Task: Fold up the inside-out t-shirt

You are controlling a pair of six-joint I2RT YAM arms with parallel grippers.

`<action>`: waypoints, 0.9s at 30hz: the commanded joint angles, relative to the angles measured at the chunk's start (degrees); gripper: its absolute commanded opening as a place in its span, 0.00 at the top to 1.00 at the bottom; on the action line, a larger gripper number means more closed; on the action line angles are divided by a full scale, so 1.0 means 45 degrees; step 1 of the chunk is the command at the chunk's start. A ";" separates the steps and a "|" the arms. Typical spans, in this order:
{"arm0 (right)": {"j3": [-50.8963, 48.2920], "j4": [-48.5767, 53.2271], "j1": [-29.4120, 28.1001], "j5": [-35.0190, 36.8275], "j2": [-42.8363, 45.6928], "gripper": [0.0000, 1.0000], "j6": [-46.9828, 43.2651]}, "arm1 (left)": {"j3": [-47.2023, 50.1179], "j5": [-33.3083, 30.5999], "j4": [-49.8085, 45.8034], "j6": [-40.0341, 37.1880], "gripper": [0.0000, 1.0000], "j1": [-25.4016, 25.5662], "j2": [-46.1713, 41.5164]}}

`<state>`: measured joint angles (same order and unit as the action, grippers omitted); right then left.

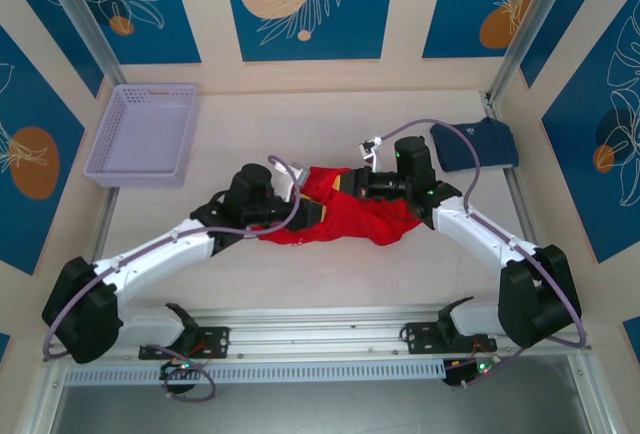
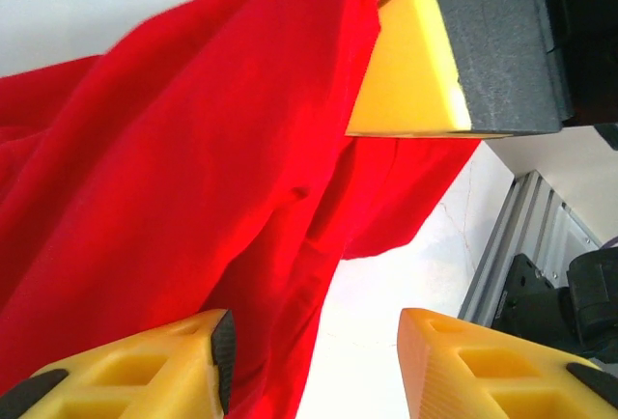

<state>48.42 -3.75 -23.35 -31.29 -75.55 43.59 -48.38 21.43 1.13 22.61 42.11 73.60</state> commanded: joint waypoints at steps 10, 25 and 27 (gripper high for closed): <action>0.0340 0.0128 -0.0045 -0.0225 0.0147 1.00 -0.0389 | -0.1145 -0.1344 -0.0741 -0.1341 0.65 0.0177 0.1097; 0.0252 0.0384 0.0014 -0.0293 0.0119 1.00 -0.0712 | -0.1143 -0.1391 -0.0607 -0.1168 0.74 -0.0082 0.1105; 0.0273 0.0442 0.0013 -0.0311 0.0075 1.00 -0.0814 | -0.1143 -0.1280 -0.0566 -0.1124 0.78 -0.0134 0.1105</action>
<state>48.42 -3.03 -23.38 -31.51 -75.55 41.67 -52.05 15.35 -1.78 17.47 42.11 78.72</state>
